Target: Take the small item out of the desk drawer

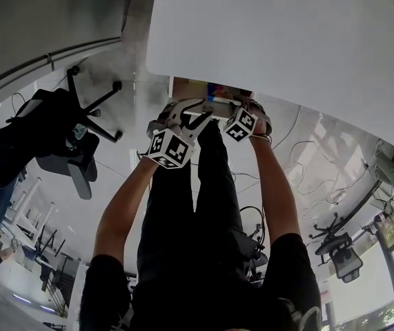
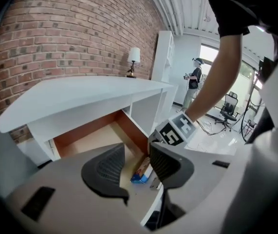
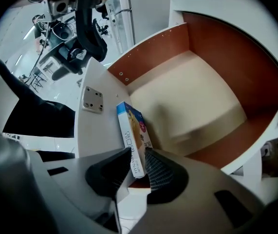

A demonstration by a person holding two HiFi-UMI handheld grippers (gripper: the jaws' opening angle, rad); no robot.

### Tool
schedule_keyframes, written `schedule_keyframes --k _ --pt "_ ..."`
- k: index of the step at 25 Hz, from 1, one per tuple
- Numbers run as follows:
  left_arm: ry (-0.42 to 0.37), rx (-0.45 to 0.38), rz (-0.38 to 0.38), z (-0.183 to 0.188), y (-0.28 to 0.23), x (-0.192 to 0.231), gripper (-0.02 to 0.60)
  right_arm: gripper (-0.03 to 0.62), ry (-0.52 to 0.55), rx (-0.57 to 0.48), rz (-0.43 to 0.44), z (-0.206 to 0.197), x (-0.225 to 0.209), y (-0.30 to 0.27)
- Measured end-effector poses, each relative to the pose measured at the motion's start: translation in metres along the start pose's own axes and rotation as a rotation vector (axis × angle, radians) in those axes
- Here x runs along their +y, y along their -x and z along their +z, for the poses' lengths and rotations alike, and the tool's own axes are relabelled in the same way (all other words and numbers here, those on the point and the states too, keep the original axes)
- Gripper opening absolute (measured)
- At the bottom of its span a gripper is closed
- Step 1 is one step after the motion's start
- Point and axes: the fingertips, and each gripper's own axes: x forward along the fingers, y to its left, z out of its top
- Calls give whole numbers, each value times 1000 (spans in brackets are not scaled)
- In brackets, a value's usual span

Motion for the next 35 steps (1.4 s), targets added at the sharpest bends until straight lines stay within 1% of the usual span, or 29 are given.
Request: schedule_keyframes --k 2,5,7,10,14,21,27,32,35 --pt "-36 43 -33 -9 -18 -2 169 108 1 -12 -6 1 -2 2" --pt "-94 141 -96 -34 -46 -4 192 109 -4 -34 -12 5 -3 4" --pt "-123 197 -135 -50 -61 -7 198 109 -8 -47 -22 7 -4 4" --pt "-154 250 -179 -65 -76 -12 199 107 -20 -72 -42 7 -6 6" --pt "-185 288 -209 -73 -94 -17 199 107 -49 -96 -51 4 -8 9" --pt "-236 340 -234 -88 -114 -11 199 104 -110 -132 -71 9 -15 11" --pt "-247 387 -257 -104 -127 -11 199 98 -166 -154 -87 11 -24 15" --pt "-236 433 -265 -118 -135 -12 198 98 -177 -157 -85 12 -26 19" --pt "-227 445 -263 -123 -143 -10 193 98 -183 -166 -83 11 -26 19"
